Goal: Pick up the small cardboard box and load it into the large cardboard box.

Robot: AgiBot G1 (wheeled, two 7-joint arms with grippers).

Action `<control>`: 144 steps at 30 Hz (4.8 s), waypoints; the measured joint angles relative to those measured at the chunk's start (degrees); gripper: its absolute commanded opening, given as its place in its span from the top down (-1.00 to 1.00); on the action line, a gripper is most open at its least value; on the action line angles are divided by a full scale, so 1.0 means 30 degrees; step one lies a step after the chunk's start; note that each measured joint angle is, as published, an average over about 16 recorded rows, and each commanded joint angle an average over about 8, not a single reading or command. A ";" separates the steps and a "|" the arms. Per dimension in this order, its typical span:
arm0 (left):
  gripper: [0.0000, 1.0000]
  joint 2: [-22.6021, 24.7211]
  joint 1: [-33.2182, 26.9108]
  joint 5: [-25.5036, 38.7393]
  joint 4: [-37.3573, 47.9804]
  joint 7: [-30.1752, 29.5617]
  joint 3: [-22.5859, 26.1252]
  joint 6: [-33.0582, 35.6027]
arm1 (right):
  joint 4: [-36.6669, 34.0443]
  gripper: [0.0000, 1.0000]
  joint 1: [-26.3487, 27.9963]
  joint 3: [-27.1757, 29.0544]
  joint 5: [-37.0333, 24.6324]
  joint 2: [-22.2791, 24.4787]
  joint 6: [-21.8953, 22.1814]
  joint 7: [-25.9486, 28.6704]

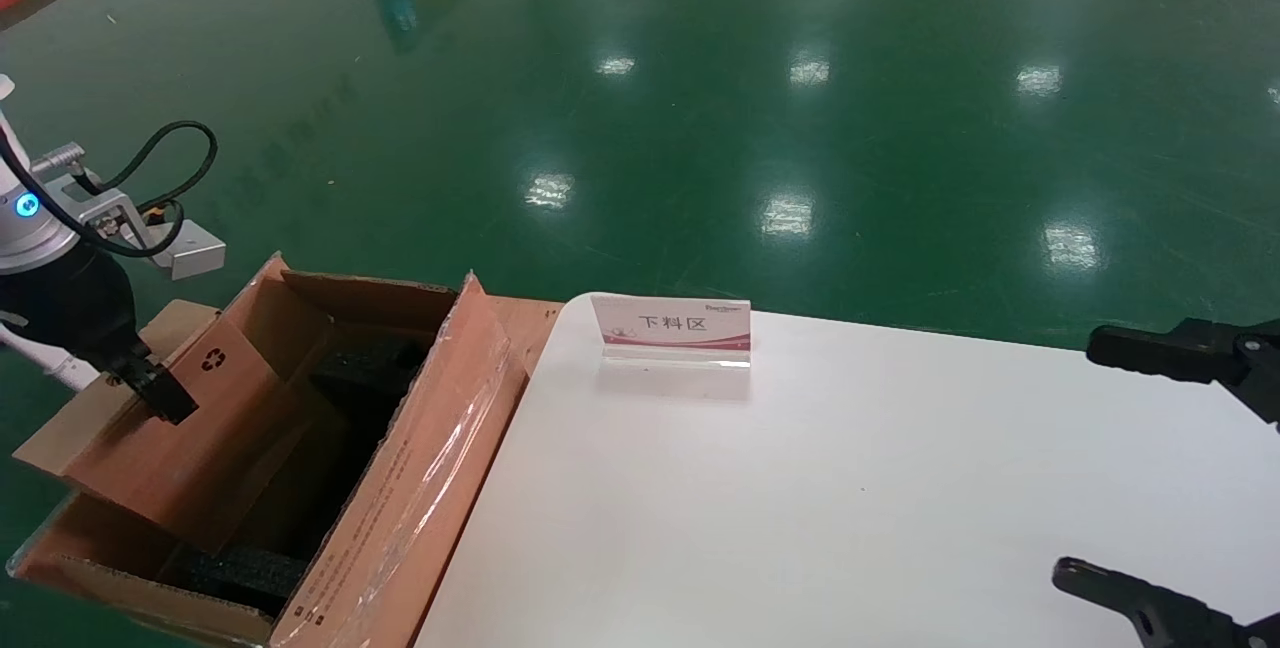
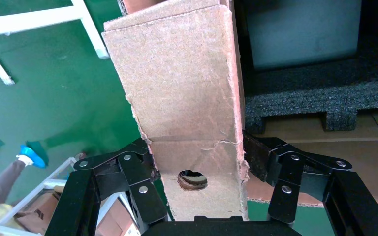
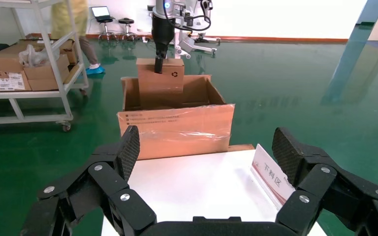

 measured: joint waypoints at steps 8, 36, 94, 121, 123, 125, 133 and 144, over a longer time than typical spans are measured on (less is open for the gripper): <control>1.00 0.0291 0.0593 -0.0051 0.0217 -0.0401 -0.0034 -0.0220 | 0.0000 -1.00 0.0002 -0.0008 0.0006 0.0003 0.0004 -0.0004; 1.00 0.1013 0.1923 -0.0453 0.0880 -0.1664 -0.0313 -0.2149 | 0.0000 -1.00 0.0008 -0.0036 0.0025 0.0015 0.0016 -0.0018; 0.47 0.1056 0.3458 -0.0520 0.0780 -0.3087 -0.0367 -0.3683 | -0.0003 -1.00 0.0018 -0.0089 0.0063 0.0037 0.0041 -0.0046; -1.00 0.1024 0.3464 -0.0512 0.0777 -0.3068 -0.0380 -0.3667 | -0.0007 -1.00 0.0016 -0.0091 0.0067 0.0039 0.0046 -0.0047; -1.00 0.1025 0.3462 -0.0512 0.0777 -0.3068 -0.0380 -0.3667 | -0.0007 -1.00 0.0016 -0.0091 0.0067 0.0039 0.0046 -0.0047; -1.00 0.1027 0.3459 -0.0514 0.0777 -0.3068 -0.0380 -0.3666 | -0.0006 -1.00 0.0016 -0.0091 0.0067 0.0039 0.0046 -0.0047; -1.00 0.1006 0.3188 -0.0744 0.0663 -0.2615 -0.0540 -0.3809 | -0.0010 -1.00 0.0018 -0.0093 0.0067 0.0039 0.0046 -0.0048; -1.00 -0.0053 0.0942 -0.2911 -0.0701 0.1012 -0.2106 -0.4185 | -0.0020 -1.00 0.0025 -0.0102 0.0071 0.0039 0.0043 -0.0055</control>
